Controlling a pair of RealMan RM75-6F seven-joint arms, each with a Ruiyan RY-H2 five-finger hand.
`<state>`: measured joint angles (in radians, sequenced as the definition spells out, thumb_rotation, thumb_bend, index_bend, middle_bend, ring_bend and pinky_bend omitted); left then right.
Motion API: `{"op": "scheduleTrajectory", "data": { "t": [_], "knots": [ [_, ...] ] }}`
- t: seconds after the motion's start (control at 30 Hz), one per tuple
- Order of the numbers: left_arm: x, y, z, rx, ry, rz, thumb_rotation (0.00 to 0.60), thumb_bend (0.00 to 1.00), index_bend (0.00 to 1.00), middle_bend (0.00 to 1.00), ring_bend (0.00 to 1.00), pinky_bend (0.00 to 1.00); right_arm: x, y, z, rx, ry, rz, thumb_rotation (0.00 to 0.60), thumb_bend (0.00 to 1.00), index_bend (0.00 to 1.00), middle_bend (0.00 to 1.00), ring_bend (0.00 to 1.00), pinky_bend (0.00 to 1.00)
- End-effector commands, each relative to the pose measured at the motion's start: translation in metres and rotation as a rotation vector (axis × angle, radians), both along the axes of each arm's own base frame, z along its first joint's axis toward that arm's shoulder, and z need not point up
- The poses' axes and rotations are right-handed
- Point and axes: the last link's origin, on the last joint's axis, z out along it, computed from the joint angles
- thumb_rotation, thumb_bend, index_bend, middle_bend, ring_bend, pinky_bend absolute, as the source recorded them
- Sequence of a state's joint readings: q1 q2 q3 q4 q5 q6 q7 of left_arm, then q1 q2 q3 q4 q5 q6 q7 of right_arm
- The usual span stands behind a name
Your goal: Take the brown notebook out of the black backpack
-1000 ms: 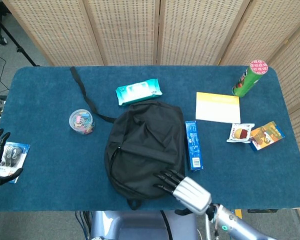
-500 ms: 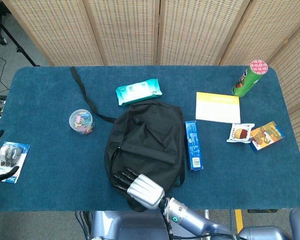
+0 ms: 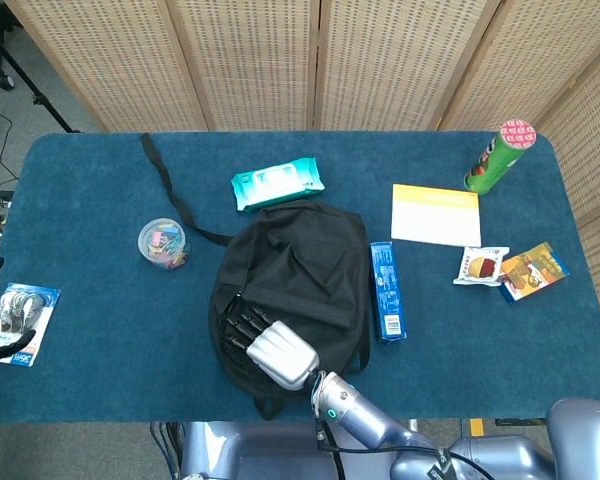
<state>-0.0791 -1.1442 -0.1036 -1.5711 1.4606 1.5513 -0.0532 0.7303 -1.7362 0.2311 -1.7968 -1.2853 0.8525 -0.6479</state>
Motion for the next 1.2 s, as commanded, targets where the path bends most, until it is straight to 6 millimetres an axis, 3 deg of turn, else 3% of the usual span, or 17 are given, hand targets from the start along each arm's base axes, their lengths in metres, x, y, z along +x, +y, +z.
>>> {"op": "scheduleTrajectory", "data": {
  "t": [0.03, 0.1, 0.17, 0.27, 0.37, 0.5, 0.6, 0.7, 0.8, 1.07, 1.2],
  "knots": [
    [0.0, 0.0, -0.001, -0.002, 0.001, 0.001, 0.6, 0.03, 0.0, 0.0, 0.0, 0.08, -0.008, -0.005, -0.001, -0.087, 0.06, 0.025, 0.6, 0.0, 0.14, 0.04, 0.04, 0.13],
    [0.0, 0.0, -0.001, -0.004, 0.002, 0.002, 0.6, 0.03, 0.0, 0.0, 0.0, 0.08, -0.01, -0.006, 0.001, -0.143, 0.084, 0.045, 0.6, 0.04, 0.15, 0.15, 0.16, 0.29],
    [0.0, 0.0, -0.002, -0.006, 0.005, 0.001, 0.6, 0.03, 0.0, 0.0, 0.0, 0.08, -0.012, -0.006, 0.002, -0.188, 0.093, 0.059, 0.6, 0.13, 0.23, 0.32, 0.34, 0.47],
    [0.001, 0.0, -0.002, -0.007, 0.005, 0.0, 0.6, 0.03, 0.0, 0.0, 0.0, 0.08, -0.014, -0.006, 0.001, -0.218, 0.099, 0.056, 0.6, 0.27, 0.44, 0.53, 0.54, 0.65],
    [0.001, 0.0, -0.003, -0.01, 0.007, 0.0, 0.6, 0.03, 0.0, 0.0, 0.0, 0.08, -0.016, -0.007, 0.001, -0.234, 0.098, 0.049, 0.6, 0.43, 0.58, 0.65, 0.66, 0.73],
    [0.003, 0.0, -0.004, -0.012, 0.011, -0.014, 0.6, 0.03, 0.0, 0.0, 0.0, 0.08, -0.015, -0.014, -0.001, -0.243, 0.058, 0.046, 0.6, 0.54, 0.64, 0.69, 0.7, 0.76],
    [0.007, 0.0, -0.008, -0.028, 0.009, -0.044, 0.6, 0.03, 0.0, 0.0, 0.0, 0.08, -0.01, -0.022, -0.001, -0.216, 0.0, 0.008, 0.6, 0.54, 0.64, 0.69, 0.7, 0.76],
    [0.022, -0.001, -0.017, -0.089, -0.031, -0.15, 0.6, 0.03, 0.0, 0.0, 0.0, 0.08, 0.009, -0.049, 0.01, -0.219, -0.088, -0.033, 0.6, 0.54, 0.64, 0.69, 0.7, 0.76],
    [0.027, -0.001, -0.022, -0.116, -0.04, -0.206, 0.6, 0.03, 0.0, 0.0, 0.0, 0.08, 0.016, -0.064, 0.015, -0.211, -0.11, -0.037, 0.6, 0.52, 0.65, 0.69, 0.7, 0.76],
    [0.054, 0.008, -0.042, -0.219, -0.04, -0.389, 0.6, 0.03, 0.0, 0.0, 0.0, 0.08, 0.019, -0.1, 0.033, -0.291, -0.123, -0.031, 0.6, 0.47, 0.65, 0.69, 0.7, 0.76],
    [0.07, 0.02, -0.064, -0.338, -0.081, -0.511, 0.6, 0.05, 0.08, 0.0, 0.0, 0.08, 0.019, -0.108, 0.039, -0.31, -0.138, -0.056, 0.6, 0.47, 0.65, 0.69, 0.7, 0.76]
  ]
}}
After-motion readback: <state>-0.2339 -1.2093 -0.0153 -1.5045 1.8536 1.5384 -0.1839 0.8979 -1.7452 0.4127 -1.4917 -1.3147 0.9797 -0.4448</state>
